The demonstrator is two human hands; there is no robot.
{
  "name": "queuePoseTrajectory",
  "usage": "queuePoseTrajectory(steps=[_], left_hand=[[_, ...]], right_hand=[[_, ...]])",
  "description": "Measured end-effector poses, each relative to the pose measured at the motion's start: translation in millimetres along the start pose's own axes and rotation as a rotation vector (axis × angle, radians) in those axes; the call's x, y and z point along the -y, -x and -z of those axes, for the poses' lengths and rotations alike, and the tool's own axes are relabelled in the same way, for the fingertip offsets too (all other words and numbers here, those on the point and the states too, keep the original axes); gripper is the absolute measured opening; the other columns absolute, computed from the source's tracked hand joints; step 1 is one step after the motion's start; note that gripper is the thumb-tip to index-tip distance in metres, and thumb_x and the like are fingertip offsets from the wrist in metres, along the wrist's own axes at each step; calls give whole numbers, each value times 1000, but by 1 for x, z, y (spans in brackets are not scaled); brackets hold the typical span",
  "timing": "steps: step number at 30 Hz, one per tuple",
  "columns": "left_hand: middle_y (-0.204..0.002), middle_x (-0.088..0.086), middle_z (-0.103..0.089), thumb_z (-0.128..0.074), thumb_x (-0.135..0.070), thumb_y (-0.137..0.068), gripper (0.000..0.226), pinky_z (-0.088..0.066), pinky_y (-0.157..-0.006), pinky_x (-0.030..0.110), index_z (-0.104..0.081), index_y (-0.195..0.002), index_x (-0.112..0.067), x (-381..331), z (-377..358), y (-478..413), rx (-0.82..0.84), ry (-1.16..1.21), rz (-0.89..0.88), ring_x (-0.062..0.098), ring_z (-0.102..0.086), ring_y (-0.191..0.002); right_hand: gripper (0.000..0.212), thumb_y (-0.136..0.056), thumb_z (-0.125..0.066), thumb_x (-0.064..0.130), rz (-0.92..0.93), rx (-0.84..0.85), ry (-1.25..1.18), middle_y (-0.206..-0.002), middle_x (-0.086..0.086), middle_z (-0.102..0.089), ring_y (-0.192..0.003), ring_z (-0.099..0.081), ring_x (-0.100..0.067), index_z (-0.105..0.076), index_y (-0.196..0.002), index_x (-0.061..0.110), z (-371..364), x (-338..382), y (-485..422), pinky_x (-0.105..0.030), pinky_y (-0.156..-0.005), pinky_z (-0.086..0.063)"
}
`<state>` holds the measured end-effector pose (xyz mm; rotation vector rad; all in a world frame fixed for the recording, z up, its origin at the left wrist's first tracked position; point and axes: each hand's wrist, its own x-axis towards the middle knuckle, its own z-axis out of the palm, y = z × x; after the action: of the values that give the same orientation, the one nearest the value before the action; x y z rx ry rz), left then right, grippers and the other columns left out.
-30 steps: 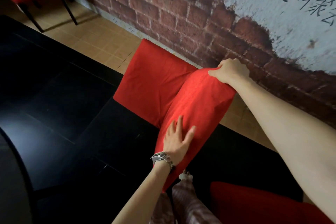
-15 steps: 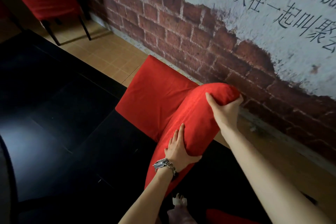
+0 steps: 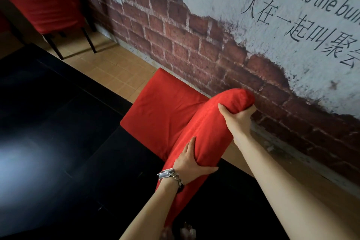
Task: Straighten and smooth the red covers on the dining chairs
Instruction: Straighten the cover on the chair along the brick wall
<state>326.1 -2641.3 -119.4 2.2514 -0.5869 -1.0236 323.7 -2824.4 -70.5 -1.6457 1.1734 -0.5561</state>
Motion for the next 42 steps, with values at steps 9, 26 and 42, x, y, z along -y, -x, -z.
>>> queuePoseTrajectory(steps=[9, 26, 42], left_hand=[[-159, -10, 8, -78, -64, -59, 130, -21, -117, 47, 15, -146, -43, 9, 15, -8, 227, 57, 50, 12, -5, -147], [-160, -6, -7, -68, -68, -66, 117, -30, -114, 37, 17, -143, -50, -37, 4, -36, -61, 306, 14, 19, -25, -143], [-159, -11, -10, -61, -74, -68, 115, -36, -109, 34, 17, -146, -43, -47, 107, -75, -253, 248, -130, 17, -32, -140]], right_hand=[[92, -76, -79, 35, -13, 24, 43, -132, -19, -50, -113, -55, -30, -21, -141, 6, 2, 2, -18, -26, -87, -37], [91, -70, -82, 40, 216, 163, 247, -129, -20, -56, -117, -56, -33, -30, -138, 12, -35, 71, -65, -36, -101, -42], [96, -73, -79, 44, 294, 291, 341, -137, -18, -52, -126, -50, -30, -27, -145, 6, -117, 169, -106, -41, -107, -38]])
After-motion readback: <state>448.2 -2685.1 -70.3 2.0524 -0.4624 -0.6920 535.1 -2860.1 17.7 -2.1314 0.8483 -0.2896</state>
